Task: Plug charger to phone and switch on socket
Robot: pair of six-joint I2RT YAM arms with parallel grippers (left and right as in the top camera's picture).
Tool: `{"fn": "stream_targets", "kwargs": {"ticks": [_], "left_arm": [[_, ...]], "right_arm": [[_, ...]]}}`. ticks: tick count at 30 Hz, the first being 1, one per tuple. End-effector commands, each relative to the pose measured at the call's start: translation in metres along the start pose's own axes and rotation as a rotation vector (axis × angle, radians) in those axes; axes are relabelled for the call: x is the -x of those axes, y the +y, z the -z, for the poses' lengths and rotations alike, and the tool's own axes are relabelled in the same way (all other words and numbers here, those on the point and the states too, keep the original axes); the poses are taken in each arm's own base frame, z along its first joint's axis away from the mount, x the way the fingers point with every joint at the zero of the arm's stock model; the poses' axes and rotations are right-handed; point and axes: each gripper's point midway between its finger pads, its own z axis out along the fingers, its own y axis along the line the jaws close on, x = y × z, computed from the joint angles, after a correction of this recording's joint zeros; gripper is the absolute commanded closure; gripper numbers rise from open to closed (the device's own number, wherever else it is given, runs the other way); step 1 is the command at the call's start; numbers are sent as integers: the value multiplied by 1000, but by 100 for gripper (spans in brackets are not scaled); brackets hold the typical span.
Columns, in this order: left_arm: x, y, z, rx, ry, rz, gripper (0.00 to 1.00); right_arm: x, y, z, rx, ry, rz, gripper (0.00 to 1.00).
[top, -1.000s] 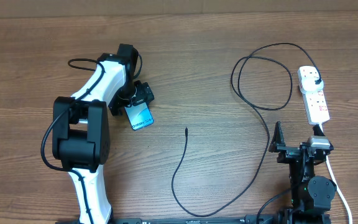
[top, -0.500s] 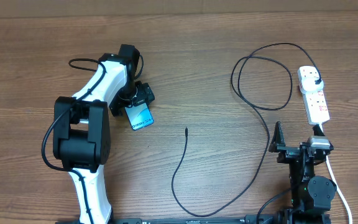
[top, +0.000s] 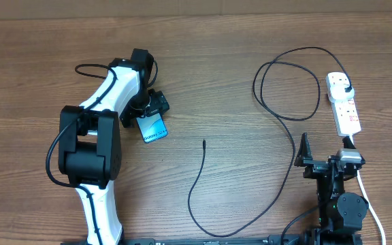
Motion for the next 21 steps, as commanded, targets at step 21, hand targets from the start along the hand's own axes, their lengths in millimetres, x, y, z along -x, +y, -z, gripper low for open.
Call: {"fn": "stream_targets", "kwargs": {"ticks": [21], "left_arm": [[0,10,-18,71,9,-22,0]], "right_arm": [[-3,0,-1,-2,2,1,0]]}}
